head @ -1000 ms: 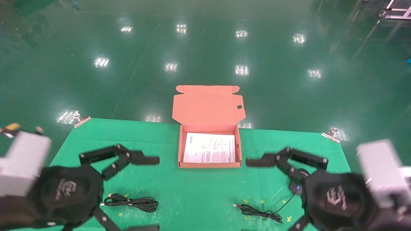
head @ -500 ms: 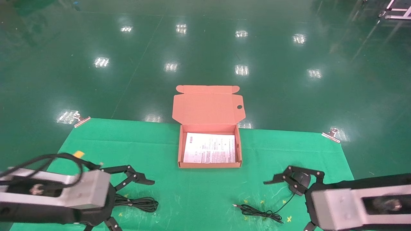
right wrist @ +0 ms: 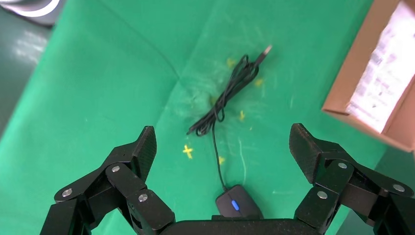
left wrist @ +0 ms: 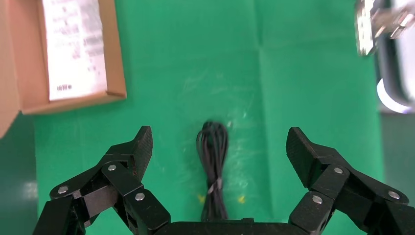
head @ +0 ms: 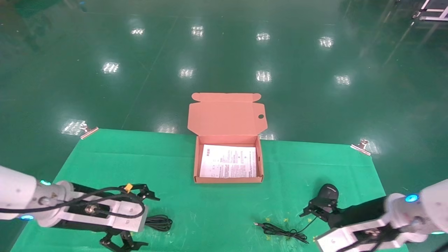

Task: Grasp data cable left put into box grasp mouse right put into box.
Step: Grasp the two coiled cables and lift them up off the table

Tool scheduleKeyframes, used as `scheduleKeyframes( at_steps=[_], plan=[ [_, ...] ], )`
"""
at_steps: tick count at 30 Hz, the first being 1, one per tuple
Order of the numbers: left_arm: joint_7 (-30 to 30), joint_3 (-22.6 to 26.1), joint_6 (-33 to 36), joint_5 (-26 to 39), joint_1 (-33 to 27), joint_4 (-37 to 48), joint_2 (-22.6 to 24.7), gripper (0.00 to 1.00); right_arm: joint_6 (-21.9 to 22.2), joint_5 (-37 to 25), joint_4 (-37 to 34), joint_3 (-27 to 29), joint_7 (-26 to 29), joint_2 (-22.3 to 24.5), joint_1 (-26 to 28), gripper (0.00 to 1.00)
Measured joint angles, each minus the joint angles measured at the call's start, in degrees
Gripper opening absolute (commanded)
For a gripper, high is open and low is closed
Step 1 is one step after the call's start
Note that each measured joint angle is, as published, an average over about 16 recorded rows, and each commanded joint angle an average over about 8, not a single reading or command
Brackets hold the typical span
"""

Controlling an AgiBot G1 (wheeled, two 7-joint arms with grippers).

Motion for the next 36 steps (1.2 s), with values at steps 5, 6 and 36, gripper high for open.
scheduleKeyframes(
  at_steps=[5, 6, 36],
  plan=[
    [-1.70, 2.17, -2.61, 6.62, 0.79, 1.14, 2.30, 1.00, 3.33, -5.46, -0.19, -1.88, 1.42, -1.98, -1.87, 1.00],
    [-2.18, 2.51, -3.11, 7.76, 0.95, 1.57, 2.74, 1.00, 3.99, -6.38, -0.25, -2.15, 1.89, -2.33, -2.30, 1.00],
    [4.14, 3.69, -12.63, 12.72, -4.21, 43.20, 16.97, 1.00, 19.28, -16.29, -9.81, -3.51, 12.61, -10.28, -11.14, 1.00]
  ],
)
